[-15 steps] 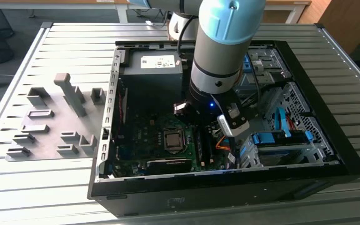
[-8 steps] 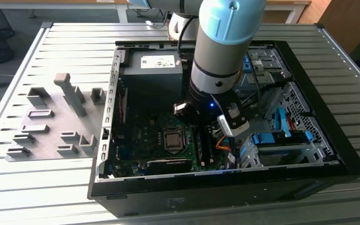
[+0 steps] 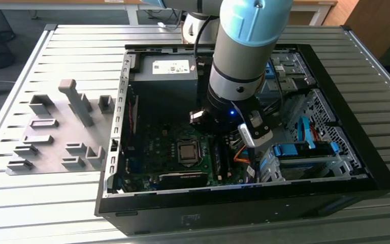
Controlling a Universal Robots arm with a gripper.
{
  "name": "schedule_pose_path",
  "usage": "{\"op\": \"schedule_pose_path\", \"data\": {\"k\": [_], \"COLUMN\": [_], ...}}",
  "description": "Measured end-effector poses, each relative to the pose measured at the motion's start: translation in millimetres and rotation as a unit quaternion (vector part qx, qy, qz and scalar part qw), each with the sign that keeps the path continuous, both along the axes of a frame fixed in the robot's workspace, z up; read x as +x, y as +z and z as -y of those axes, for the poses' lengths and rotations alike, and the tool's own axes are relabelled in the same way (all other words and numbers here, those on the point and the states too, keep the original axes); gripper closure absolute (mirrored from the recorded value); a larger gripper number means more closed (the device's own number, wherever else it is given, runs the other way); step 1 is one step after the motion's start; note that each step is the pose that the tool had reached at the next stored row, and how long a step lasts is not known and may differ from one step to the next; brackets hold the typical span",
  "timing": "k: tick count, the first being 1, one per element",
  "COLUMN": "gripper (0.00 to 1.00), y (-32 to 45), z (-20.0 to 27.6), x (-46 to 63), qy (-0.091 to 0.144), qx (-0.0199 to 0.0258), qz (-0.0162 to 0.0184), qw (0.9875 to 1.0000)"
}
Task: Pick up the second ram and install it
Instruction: 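Insert the second ram into the second slot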
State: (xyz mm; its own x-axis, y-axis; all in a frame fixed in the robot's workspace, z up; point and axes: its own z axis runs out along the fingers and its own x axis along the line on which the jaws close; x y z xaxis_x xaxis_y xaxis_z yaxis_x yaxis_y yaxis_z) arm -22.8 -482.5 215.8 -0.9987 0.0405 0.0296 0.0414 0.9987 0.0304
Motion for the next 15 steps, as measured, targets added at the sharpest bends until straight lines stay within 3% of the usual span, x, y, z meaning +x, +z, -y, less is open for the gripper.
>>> {"op": "schedule_pose_path", "data": {"k": [15], "gripper": [0.85], "y": [-2.3], "z": [0.0], "x": [0.7], "qy": [0.003], "qx": [0.0], "qz": [0.0], "qw": [1.0]}}
